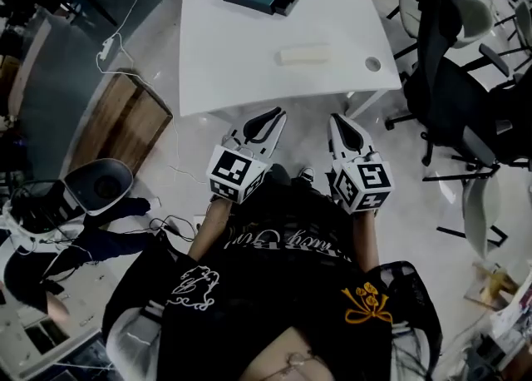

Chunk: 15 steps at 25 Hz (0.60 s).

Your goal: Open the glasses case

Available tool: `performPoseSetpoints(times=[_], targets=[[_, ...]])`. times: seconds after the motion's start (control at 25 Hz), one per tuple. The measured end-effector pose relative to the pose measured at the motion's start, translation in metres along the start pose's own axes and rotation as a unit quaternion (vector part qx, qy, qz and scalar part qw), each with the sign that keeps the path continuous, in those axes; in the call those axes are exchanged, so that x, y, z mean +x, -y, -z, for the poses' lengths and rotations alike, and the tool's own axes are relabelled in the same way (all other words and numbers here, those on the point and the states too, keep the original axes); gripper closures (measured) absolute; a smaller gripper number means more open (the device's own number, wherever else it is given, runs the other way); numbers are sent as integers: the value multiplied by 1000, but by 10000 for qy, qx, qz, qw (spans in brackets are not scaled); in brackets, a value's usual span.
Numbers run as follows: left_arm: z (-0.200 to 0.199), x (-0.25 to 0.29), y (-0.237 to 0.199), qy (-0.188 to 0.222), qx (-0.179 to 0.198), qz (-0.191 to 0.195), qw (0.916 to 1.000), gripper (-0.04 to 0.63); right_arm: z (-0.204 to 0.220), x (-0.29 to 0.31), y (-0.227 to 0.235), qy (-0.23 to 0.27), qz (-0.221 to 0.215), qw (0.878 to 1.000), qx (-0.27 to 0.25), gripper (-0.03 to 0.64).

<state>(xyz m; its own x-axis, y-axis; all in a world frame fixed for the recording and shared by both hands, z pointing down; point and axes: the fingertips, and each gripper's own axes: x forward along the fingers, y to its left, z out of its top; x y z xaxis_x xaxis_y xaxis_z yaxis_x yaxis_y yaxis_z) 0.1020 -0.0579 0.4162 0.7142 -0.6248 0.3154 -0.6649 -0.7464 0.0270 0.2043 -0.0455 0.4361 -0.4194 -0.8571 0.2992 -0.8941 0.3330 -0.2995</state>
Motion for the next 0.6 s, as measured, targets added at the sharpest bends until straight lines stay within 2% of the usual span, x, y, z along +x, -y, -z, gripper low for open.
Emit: performPoseSetpoints(times=[0.32,0.6], targets=[[11,5,-11,-269,-43,-166,9995,551,10,18,2,-165,-203,9995,164,603],[17,36,-36,-416,-105,-39,9991,551,4,45,20,-269,-59,9995,169,603]])
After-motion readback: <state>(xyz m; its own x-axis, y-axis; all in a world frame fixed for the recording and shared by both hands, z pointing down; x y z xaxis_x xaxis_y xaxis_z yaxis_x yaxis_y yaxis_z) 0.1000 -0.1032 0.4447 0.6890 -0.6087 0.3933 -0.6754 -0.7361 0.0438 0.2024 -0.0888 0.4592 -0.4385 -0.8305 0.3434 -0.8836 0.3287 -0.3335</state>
